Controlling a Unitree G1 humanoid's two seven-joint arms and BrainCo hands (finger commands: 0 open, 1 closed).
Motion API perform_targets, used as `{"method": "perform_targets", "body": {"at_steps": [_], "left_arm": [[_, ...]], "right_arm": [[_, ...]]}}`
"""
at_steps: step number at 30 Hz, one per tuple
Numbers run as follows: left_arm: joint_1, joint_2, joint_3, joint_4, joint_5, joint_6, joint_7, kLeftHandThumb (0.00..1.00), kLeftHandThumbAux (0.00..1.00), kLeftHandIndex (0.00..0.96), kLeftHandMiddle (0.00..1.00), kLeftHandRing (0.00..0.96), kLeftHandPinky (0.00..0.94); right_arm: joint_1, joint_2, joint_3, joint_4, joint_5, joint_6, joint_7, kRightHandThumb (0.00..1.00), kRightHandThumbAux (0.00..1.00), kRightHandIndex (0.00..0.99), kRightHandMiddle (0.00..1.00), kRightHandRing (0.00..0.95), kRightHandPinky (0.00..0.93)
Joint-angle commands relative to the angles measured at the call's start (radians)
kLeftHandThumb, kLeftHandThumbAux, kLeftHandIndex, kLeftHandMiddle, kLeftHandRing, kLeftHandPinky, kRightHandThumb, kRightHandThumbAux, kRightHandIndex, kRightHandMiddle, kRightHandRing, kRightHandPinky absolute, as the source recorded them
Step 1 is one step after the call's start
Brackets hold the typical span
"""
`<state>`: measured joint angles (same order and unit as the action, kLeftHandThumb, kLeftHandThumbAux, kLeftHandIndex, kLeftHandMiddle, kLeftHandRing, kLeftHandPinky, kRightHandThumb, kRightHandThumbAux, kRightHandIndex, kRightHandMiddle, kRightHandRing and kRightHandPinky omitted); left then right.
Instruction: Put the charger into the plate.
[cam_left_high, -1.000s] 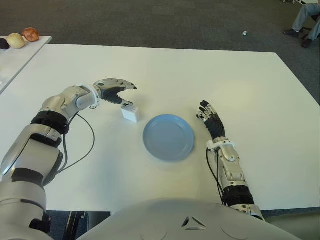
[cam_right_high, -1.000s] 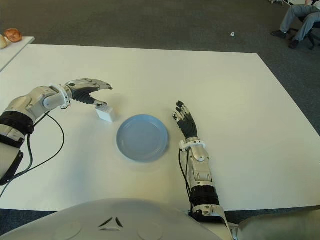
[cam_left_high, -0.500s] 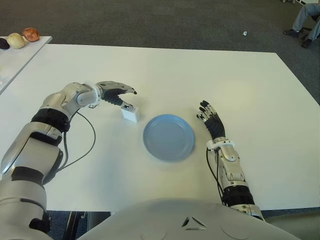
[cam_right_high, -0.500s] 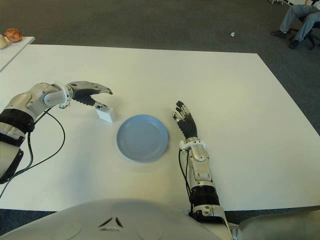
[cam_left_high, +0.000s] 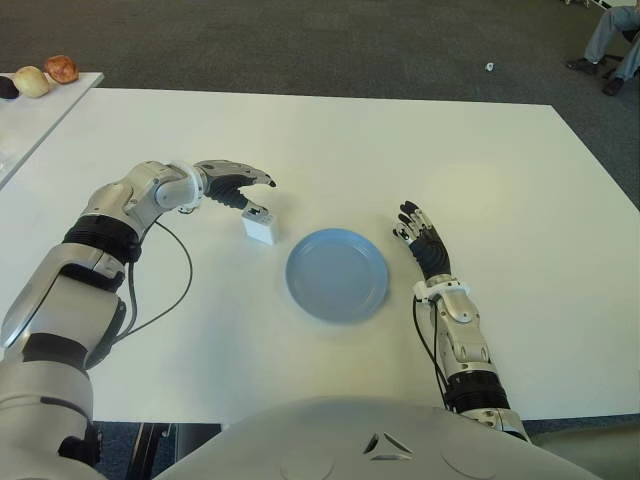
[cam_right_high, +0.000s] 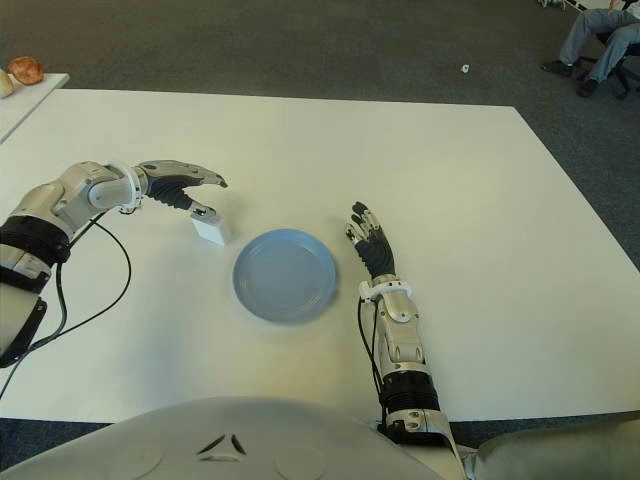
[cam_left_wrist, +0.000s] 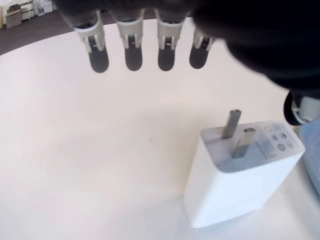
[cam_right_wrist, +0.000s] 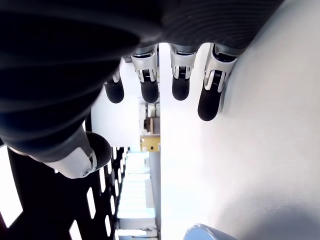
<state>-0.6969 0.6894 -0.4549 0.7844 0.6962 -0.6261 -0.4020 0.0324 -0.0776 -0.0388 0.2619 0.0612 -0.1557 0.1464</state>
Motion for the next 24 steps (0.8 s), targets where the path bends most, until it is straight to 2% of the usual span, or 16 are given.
{"method": "perform_targets", "body": {"at_steps": [1,24], "left_arm": [[0.008,0.01,-0.004,-0.015,-0.008,0.002,-0.016,0.456,0.234,0.013,0.026,0.024,0.084],[0.05,0.026,0.006,-0.028,-0.001,-0.06,0.118,0.403,0.24,0.039,0.052,0.048,0.094]], "right_arm": [[0.009,-0.002,0.004,0.022,-0.002,0.029,0.004,0.0,0.583,0.0,0.0,0.0,0.0],[-0.002,-0.006,0.003,0.039,-0.001,0.025,0.011,0.0,0.585,0.0,0.0,0.0,0.0]]}}
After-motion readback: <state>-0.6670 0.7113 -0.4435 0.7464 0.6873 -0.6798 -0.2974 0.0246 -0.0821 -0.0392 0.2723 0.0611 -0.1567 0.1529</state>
